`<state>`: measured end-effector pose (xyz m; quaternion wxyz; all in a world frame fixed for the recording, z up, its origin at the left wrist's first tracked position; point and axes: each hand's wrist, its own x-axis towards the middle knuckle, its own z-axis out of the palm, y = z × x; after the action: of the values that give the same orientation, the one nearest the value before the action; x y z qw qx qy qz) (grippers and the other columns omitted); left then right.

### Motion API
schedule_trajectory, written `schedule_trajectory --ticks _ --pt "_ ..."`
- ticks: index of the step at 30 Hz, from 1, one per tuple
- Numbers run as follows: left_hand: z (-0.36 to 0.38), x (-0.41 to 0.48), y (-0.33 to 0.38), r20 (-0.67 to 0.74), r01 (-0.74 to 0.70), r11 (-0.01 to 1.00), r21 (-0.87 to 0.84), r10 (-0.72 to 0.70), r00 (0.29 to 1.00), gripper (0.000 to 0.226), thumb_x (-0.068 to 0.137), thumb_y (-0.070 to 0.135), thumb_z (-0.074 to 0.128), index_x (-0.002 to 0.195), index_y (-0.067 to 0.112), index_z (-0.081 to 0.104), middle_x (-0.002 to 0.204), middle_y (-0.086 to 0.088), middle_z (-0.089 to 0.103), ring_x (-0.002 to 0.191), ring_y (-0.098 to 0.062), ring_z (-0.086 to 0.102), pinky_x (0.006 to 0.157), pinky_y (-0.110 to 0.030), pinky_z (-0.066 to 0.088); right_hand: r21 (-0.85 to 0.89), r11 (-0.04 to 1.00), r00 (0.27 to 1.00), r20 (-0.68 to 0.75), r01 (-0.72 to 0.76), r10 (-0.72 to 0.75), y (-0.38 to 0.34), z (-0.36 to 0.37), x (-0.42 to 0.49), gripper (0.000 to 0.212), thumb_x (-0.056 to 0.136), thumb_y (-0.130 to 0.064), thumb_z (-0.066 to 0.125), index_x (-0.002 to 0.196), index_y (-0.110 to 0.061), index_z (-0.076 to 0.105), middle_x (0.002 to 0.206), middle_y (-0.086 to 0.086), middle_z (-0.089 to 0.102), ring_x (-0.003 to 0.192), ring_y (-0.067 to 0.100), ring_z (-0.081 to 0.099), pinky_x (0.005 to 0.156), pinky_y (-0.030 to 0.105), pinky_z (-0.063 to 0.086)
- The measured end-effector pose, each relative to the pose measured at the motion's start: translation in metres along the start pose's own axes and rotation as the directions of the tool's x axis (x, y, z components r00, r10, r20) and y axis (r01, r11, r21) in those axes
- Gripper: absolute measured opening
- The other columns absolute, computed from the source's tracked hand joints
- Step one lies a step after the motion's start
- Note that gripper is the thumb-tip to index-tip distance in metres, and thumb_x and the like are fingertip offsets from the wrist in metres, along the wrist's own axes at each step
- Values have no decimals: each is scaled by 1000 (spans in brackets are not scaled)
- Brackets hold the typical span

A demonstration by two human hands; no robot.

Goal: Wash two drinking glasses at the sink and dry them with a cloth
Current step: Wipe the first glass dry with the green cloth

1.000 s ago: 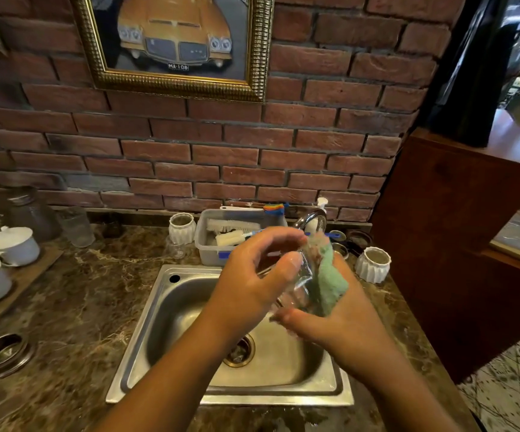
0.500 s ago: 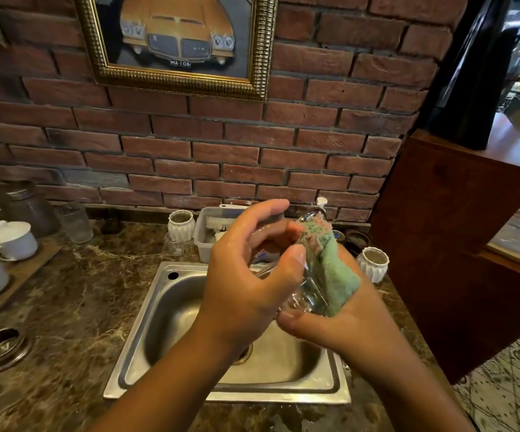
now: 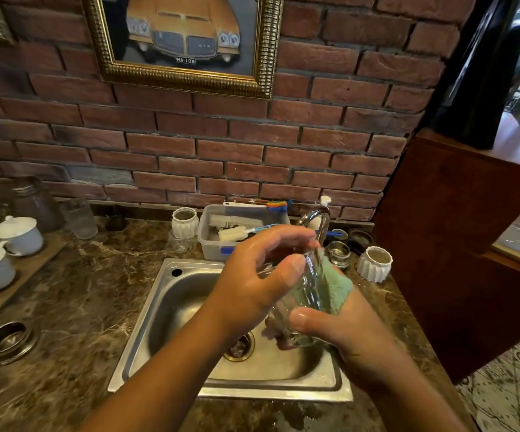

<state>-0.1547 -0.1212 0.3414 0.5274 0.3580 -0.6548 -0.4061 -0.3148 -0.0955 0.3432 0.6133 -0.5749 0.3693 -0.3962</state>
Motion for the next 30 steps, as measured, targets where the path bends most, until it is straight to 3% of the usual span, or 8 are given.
schedule_trajectory --ticks 3,9,13,17,21,25,27,30 --pt "2 2 1 -61 -13 1000 2 13 998 41 84 41 57 120 25 69 118 7 72 116 -15 66 95 -31 57 -391 913 978 -114 117 -174 -8 4 3 79 73 -5 85 131 -39 45 116 -20 67 106 6 69 86 23 58" --pt "14 1 16 -230 105 974 200 -57 972 50 84 53 70 130 42 54 123 22 57 105 5 63 82 -21 58 -734 673 882 -252 94 -398 -3 17 -1 97 67 -32 89 142 -39 28 124 -21 57 109 -3 60 86 24 56" --pt "29 -6 23 -333 241 962 -130 -271 903 72 64 61 70 129 41 44 120 11 59 94 11 66 75 -19 59 -827 562 814 -309 26 -492 4 19 2 104 67 -32 90 147 -28 24 126 -11 51 103 1 50 73 24 49" --pt "48 -13 14 -276 245 742 -624 -503 819 84 56 41 82 132 19 52 109 -8 77 96 -23 77 82 -38 62 -861 509 758 -325 10 -566 16 25 8 102 69 -13 87 148 -22 24 123 -3 48 96 -6 38 71 10 36" --pt "40 -17 10 -154 297 646 -703 -546 824 57 69 32 74 119 8 65 101 -11 79 89 -22 77 75 -31 64 -681 726 835 -343 95 -431 18 24 10 90 76 -12 81 149 -29 31 130 -13 52 121 5 53 95 24 49" --pt "20 -21 1 -82 363 548 -754 -626 776 81 64 52 71 132 9 59 109 -17 77 90 -30 77 68 -42 64 -19 980 895 -404 200 -190 4 33 6 44 92 -2 63 123 -33 62 110 -7 75 104 12 71 85 30 60" --pt "12 -24 -1 -56 407 546 -732 -644 763 90 60 60 70 133 10 57 113 -21 74 96 -37 75 76 -52 63 313 938 882 -470 148 18 3 28 8 30 96 -8 55 117 -26 67 105 2 79 100 20 74 89 43 58" --pt "2 -34 -5 52 501 519 -692 -657 752 83 64 63 73 124 8 62 106 -22 75 84 -35 75 69 -49 62 485 866 833 -524 121 177 2 13 16 30 99 -17 53 127 -13 62 112 11 76 105 27 73 92 45 56"
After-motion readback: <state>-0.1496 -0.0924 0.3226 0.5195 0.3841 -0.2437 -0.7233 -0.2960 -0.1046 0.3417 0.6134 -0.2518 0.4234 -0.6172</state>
